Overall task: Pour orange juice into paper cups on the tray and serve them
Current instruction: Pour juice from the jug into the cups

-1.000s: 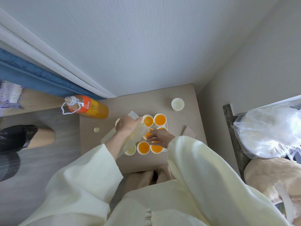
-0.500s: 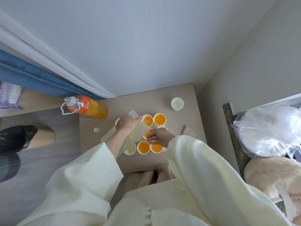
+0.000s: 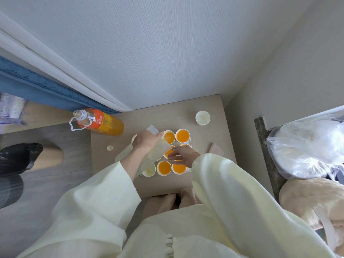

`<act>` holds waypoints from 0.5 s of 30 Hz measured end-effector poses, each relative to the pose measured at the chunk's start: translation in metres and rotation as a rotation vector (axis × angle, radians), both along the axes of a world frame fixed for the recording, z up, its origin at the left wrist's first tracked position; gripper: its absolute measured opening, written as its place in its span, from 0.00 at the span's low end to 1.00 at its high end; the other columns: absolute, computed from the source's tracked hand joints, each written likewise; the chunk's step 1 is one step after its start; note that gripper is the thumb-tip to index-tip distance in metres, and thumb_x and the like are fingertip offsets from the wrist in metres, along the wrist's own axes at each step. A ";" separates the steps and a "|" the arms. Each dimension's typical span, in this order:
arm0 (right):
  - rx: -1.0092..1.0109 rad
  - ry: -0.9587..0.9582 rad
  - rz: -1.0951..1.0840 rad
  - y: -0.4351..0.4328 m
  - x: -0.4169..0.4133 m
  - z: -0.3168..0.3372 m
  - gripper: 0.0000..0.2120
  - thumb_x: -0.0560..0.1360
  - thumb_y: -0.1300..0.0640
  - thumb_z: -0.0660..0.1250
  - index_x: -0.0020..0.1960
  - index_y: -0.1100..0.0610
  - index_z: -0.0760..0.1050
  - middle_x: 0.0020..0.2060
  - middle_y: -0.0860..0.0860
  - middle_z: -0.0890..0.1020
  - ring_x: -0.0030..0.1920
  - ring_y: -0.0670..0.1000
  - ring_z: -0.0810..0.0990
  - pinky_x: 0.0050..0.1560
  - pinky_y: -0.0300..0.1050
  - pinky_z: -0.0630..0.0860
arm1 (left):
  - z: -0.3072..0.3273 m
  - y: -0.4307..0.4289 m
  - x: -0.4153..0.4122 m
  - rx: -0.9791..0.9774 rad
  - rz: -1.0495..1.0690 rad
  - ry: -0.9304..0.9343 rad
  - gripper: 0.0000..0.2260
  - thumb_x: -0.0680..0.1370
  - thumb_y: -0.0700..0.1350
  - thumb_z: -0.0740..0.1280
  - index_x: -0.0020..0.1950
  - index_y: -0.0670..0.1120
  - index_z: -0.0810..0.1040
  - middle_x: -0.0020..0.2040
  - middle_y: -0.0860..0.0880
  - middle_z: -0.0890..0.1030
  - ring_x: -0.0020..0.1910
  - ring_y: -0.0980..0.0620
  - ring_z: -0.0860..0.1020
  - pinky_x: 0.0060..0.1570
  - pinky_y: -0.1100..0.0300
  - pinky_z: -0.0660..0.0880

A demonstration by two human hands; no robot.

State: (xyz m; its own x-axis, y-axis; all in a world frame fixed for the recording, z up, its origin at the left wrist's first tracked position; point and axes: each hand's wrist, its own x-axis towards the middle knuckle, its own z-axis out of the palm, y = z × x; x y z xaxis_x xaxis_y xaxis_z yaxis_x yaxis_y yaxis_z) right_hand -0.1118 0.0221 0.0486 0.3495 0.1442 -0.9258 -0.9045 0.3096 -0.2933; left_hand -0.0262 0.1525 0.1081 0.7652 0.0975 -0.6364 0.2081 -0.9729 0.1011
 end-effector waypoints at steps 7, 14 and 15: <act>0.004 -0.010 -0.003 0.002 0.001 0.002 0.12 0.79 0.61 0.63 0.62 0.57 0.76 0.53 0.57 0.83 0.52 0.54 0.83 0.47 0.47 0.82 | 0.000 0.000 0.003 -0.001 0.004 0.011 0.28 0.75 0.68 0.61 0.52 0.43 0.77 0.51 0.44 0.81 0.47 0.46 0.77 0.38 0.57 0.69; 0.007 -0.003 0.001 0.002 0.002 0.002 0.11 0.80 0.61 0.62 0.61 0.58 0.76 0.54 0.57 0.82 0.54 0.56 0.82 0.55 0.50 0.80 | 0.000 -0.001 0.004 0.015 0.003 0.006 0.28 0.75 0.68 0.61 0.53 0.42 0.77 0.53 0.44 0.81 0.52 0.44 0.78 0.42 0.56 0.71; 0.006 -0.002 0.002 0.002 0.002 0.002 0.11 0.80 0.61 0.63 0.61 0.58 0.76 0.53 0.57 0.82 0.54 0.56 0.82 0.54 0.50 0.80 | 0.000 -0.001 0.004 0.013 0.005 0.006 0.28 0.75 0.68 0.61 0.53 0.42 0.77 0.53 0.44 0.81 0.51 0.44 0.78 0.42 0.56 0.71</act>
State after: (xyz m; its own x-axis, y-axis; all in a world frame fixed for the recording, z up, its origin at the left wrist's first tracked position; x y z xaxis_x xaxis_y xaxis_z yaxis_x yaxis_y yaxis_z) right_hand -0.1099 0.0238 0.0507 0.3507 0.1501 -0.9244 -0.9047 0.3094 -0.2930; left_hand -0.0221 0.1514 0.1084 0.7609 0.1096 -0.6395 0.2132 -0.9731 0.0869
